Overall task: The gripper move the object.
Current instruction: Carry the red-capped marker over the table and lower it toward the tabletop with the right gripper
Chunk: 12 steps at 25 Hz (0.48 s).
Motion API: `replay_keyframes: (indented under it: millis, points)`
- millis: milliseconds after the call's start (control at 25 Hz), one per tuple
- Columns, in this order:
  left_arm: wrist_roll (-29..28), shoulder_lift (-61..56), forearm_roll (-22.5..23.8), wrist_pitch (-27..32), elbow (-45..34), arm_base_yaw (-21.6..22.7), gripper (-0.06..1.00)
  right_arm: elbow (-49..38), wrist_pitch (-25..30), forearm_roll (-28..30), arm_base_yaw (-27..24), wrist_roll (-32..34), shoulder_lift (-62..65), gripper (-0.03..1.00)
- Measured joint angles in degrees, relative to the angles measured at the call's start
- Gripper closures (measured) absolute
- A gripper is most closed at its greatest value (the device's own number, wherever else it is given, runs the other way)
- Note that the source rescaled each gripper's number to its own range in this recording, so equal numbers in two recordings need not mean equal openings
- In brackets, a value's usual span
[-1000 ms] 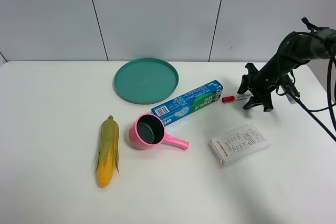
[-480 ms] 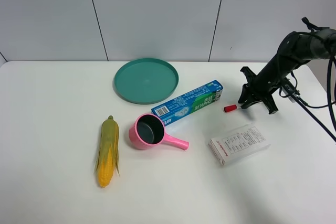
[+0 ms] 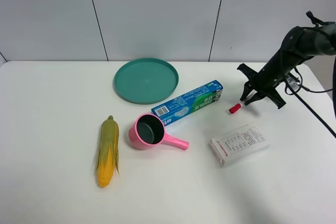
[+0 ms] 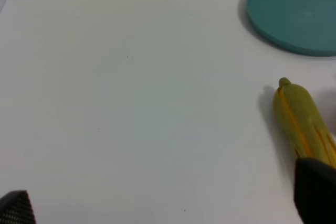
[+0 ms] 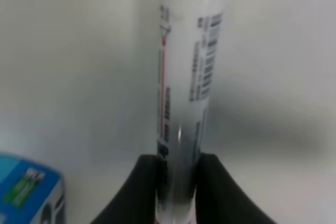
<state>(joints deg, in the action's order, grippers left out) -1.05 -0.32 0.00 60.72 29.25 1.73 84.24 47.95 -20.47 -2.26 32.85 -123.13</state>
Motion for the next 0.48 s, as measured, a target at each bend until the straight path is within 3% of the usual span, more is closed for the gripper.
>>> replay_keyframes:
  millis: [200, 360, 480]
  points:
    - [0.0, 0.0, 0.0, 0.0, 0.0, 0.0, -0.06, 0.0, 1.99, 0.51, 0.0, -9.32, 4.83, 0.97]
    - [0.0, 0.0, 0.0, 0.0, 0.0, 0.0, -0.06, 0.0, 6.86, 3.44, 0.0, -18.66, 8.63, 0.97]
    - [0.0, 0.0, 0.0, 0.0, 0.0, 0.0, -0.06, 0.0, 10.11, 5.83, 0.26, -29.91, 11.39, 0.97]
